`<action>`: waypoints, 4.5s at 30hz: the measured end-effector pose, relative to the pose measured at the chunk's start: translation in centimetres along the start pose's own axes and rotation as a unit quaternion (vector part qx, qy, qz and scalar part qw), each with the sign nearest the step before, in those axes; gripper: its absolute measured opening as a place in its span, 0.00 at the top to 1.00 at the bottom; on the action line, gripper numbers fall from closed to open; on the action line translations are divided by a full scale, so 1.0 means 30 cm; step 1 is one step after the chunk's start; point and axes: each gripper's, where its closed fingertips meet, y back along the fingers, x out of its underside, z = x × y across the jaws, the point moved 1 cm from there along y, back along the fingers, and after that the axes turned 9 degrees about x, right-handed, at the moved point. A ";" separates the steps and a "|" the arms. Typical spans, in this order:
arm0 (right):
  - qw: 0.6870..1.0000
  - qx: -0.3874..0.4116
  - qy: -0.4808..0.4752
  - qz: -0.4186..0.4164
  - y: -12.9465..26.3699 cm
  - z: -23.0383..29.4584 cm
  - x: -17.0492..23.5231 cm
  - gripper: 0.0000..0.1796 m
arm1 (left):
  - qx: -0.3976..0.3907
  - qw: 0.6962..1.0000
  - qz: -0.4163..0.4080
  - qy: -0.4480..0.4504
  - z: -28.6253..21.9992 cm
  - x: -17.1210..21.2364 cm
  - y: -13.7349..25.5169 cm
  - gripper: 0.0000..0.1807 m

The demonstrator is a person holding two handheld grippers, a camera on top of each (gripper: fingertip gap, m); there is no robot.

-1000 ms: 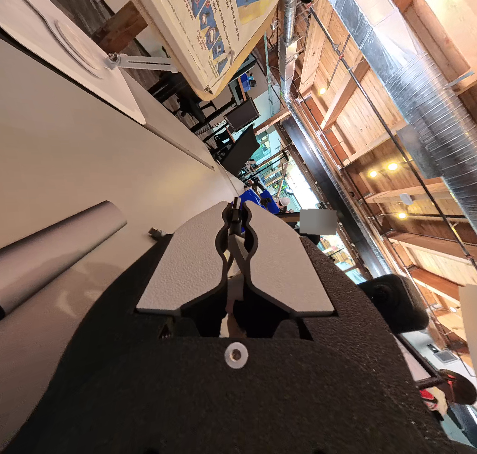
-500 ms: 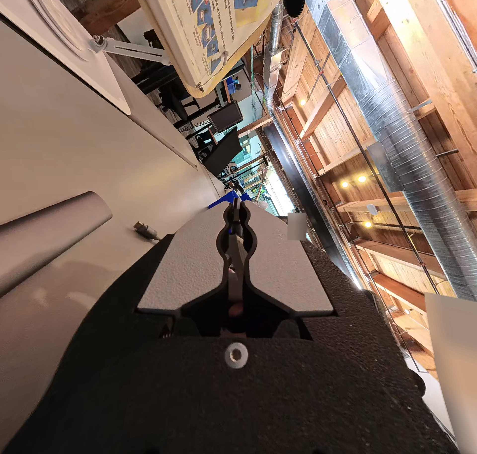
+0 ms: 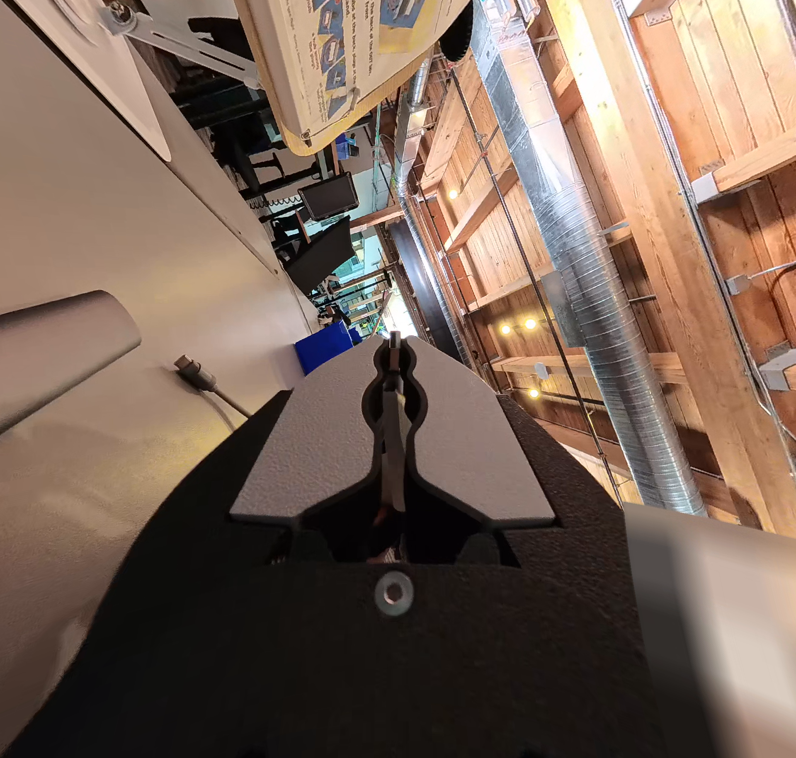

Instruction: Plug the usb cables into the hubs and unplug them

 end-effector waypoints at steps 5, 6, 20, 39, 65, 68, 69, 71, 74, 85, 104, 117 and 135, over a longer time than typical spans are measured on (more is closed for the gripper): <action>1.000 0.006 0.008 0.000 0.000 0.000 0.000 0.91 | 0.007 1.000 -0.002 0.008 -0.001 0.002 -0.002 0.98; 1.000 0.007 0.007 -0.001 0.000 -0.001 0.000 0.91 | 0.007 1.000 -0.002 0.008 -0.002 0.002 -0.002 0.98; 0.999 0.021 0.023 -0.008 -0.003 -0.009 -0.006 0.91 | 0.027 0.999 -0.005 0.021 -0.017 0.009 -0.012 0.98; 1.000 -0.011 -0.028 0.009 0.005 -0.029 -0.012 0.91 | 0.061 0.998 -0.007 -0.012 -0.057 -0.034 -0.001 0.92; 0.984 -0.057 -0.170 0.018 0.006 -0.089 0.020 0.91 | -0.313 0.724 0.337 -0.515 0.160 -0.059 0.204 0.86; 0.983 -0.065 -0.170 0.021 0.005 -0.083 0.024 0.91 | -0.315 0.707 0.339 -0.535 0.179 -0.064 0.191 0.77; 0.983 -0.066 -0.171 0.022 0.004 -0.081 0.025 0.91 | -0.314 0.709 0.335 -0.535 0.181 -0.069 0.188 0.77; 0.982 -0.070 -0.172 0.023 0.003 -0.079 0.025 0.91 | -0.310 0.723 0.334 -0.520 0.196 -0.077 0.191 0.74; 0.982 -0.075 -0.173 0.022 0.003 -0.076 0.024 0.91 | -0.322 0.727 0.360 -0.487 0.245 -0.073 0.214 0.72; 0.981 -0.083 -0.175 0.026 0.003 -0.090 0.027 0.91 | -0.366 0.699 0.422 -0.446 0.342 -0.080 0.255 0.69; 0.978 -0.099 -0.127 0.135 -0.005 -0.032 0.105 0.91 | -0.411 0.734 0.334 -0.425 0.271 -0.090 0.248 0.82; 0.963 -0.091 -0.129 0.218 -0.037 -0.011 0.184 0.91 | -0.438 0.667 0.279 -0.534 0.143 -0.117 0.168 0.83; 0.965 -0.082 -0.083 0.233 -0.048 0.004 0.208 0.91 | -0.437 0.648 0.306 -0.544 0.164 -0.070 0.131 0.83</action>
